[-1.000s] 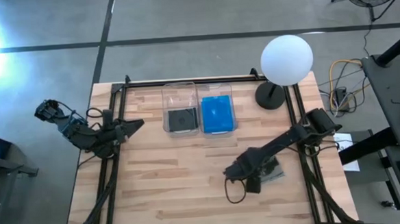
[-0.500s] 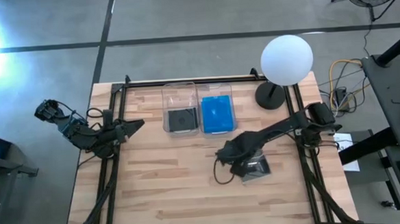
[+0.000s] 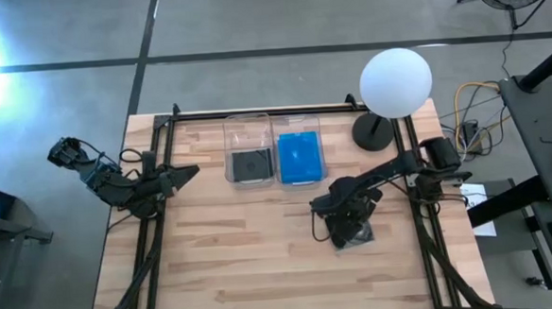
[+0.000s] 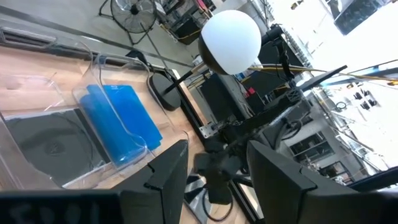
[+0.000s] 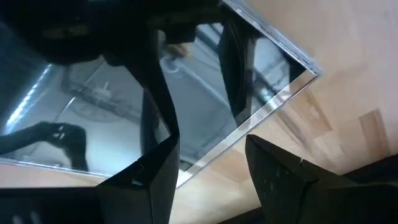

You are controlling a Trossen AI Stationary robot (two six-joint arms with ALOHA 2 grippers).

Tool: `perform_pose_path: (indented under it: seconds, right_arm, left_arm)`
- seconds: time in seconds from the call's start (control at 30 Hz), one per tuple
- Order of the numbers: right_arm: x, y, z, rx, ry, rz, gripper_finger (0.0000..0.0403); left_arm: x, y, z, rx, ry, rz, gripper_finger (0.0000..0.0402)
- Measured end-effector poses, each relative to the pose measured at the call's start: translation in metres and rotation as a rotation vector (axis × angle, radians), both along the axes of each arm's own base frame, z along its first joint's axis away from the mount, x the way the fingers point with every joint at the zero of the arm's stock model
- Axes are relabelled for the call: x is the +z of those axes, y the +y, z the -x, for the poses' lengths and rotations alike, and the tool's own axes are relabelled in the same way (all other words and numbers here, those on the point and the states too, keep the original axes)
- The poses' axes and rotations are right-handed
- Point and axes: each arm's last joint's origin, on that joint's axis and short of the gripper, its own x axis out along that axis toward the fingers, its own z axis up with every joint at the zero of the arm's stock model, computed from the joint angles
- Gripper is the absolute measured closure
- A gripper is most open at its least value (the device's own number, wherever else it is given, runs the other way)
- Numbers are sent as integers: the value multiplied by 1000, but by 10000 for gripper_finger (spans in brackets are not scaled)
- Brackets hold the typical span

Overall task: Pick & place jewel cases by type
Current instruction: Put the black CD case into the left transparent bin

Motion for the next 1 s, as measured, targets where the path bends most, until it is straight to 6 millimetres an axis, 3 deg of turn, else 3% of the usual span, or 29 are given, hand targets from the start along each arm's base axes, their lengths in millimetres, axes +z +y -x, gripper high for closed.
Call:
perform_pose_path:
  seconds: [0.13, 0.3, 0.53, 0.63, 0.77, 1.0]
  right_arm:
    - [-2, 2, 0, 8, -86, -90, 225]
    - [6, 6, -15, 32, -313, -165, 225]
    - [40, 11, -66, 97, -755, -191, 225]
    - [54, 9, -79, 100, -850, -111, 225]
    - [64, 7, -82, 97, -843, -89, 225]
    - [58, 21, -60, 55, -595, -145, 225]
  left_arm:
    - [0, 0, 0, -2, -1, 5, 252]
    - [0, 0, 0, -1, -1, 5, 252]
    - [0, 1, 0, 14, -2, 3, 252]
    - [0, 1, -1, 19, -4, 9, 252]
    - [-3, -2, -5, 21, 7, 24, 252]
    - [-13, -15, -21, -88, 91, 55, 252]
